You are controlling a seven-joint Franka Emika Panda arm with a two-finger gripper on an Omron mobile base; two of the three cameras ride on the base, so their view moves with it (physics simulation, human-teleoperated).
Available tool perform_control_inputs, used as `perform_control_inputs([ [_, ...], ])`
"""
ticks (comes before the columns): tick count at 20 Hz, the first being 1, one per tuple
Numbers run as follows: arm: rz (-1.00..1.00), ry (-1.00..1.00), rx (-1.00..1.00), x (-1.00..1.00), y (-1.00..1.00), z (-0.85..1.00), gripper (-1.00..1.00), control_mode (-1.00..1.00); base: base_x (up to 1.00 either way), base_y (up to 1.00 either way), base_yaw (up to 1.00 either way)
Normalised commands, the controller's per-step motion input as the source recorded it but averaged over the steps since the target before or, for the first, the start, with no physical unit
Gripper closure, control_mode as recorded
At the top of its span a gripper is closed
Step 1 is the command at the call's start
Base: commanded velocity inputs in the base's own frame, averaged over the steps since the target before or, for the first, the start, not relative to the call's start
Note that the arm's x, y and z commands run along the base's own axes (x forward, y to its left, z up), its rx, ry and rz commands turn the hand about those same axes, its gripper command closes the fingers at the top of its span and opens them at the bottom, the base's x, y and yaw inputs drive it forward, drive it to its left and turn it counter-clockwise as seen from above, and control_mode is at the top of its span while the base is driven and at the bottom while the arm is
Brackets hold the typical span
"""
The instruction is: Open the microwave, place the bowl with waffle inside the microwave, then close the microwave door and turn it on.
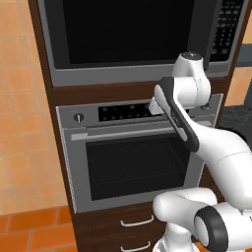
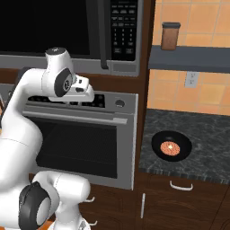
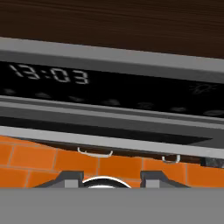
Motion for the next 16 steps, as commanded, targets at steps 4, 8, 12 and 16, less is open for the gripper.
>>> perform_control_inputs([
  [4,0.0,0.0,0.01,0.0,-0.13,0.0,-1.0,-1.0,0.0,0.0,0.0],
  [8,-0.06,-0.33,0.24,-0.17,-0.41,0.58,-1.0,-1.0,0.0,0.0,0.0],
  [12,-0.15,-0.39,0.21,-0.15,-0.25,1.0,-1.0,-1.0,0.0,0.0,0.0],
  [16,-0.13,-0.33,0.03,-0.61,-0.3,0.85,-1.0,-1.0,0.0,0.0,0.0],
])
